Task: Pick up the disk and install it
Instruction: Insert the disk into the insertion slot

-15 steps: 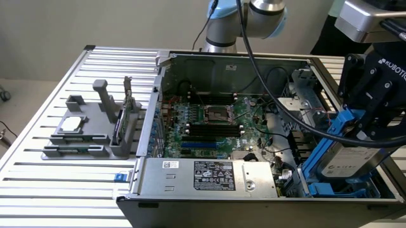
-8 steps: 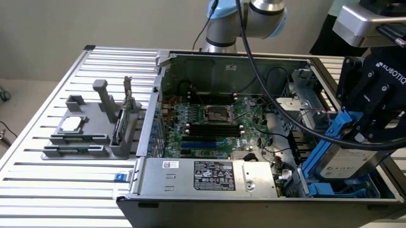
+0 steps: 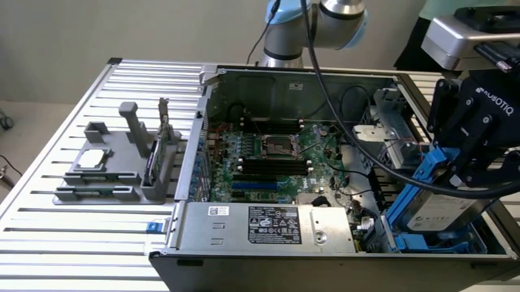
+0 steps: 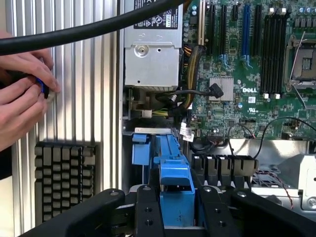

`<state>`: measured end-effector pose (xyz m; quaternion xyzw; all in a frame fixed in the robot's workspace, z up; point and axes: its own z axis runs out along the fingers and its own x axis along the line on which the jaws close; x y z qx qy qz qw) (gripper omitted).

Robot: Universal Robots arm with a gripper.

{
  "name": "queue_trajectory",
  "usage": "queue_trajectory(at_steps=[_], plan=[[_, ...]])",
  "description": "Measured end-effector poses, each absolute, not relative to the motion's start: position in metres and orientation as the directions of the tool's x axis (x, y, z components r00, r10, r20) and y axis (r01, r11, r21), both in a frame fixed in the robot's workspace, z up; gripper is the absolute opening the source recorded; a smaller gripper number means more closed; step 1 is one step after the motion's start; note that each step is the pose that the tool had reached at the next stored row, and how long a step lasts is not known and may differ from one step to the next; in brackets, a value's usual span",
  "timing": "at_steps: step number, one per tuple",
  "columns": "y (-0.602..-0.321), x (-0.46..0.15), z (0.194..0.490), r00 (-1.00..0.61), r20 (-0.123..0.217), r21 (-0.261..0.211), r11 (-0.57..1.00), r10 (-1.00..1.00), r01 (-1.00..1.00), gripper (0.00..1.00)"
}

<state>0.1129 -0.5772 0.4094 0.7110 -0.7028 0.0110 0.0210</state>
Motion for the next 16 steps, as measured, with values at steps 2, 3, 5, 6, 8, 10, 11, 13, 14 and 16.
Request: queue_trajectory(at_steps=[2, 3, 5, 6, 8, 10, 11, 13, 14, 16], plan=[[-0.577, 0.113, 0.406, 0.012, 0.045, 0.014, -0.011, -0.999, -1.000, 0.33], [-0.577, 0.113, 0.405, 0.012, 0.045, 0.014, -0.011, -0.999, -1.000, 0.33], [-0.577, 0.113, 0.401, 0.012, 0.045, 0.014, -0.011, -0.999, -1.000, 0.33], [-0.577, 0.113, 0.399, 0.012, 0.045, 0.014, -0.011, -0.999, -1.000, 0.33], [-0.577, 0.113, 0.396, 0.012, 0.045, 0.014, -0.011, -0.999, -1.000, 0.33], [-0.577, 0.113, 0.392, 0.012, 0.045, 0.014, -0.011, -0.999, -1.000, 0.33], [-0.577, 0.113, 0.390, 0.012, 0.045, 0.014, -0.011, -0.999, -1.000, 0.33], [-0.577, 0.113, 0.387, 0.012, 0.045, 0.014, -0.011, -0.999, -1.000, 0.33], [-0.577, 0.113, 0.385, 0.012, 0.045, 0.014, -0.011, -0.999, -1.000, 0.33], [-0.577, 0.113, 0.382, 0.012, 0.046, 0.014, -0.011, -0.999, -1.000, 0.33]])
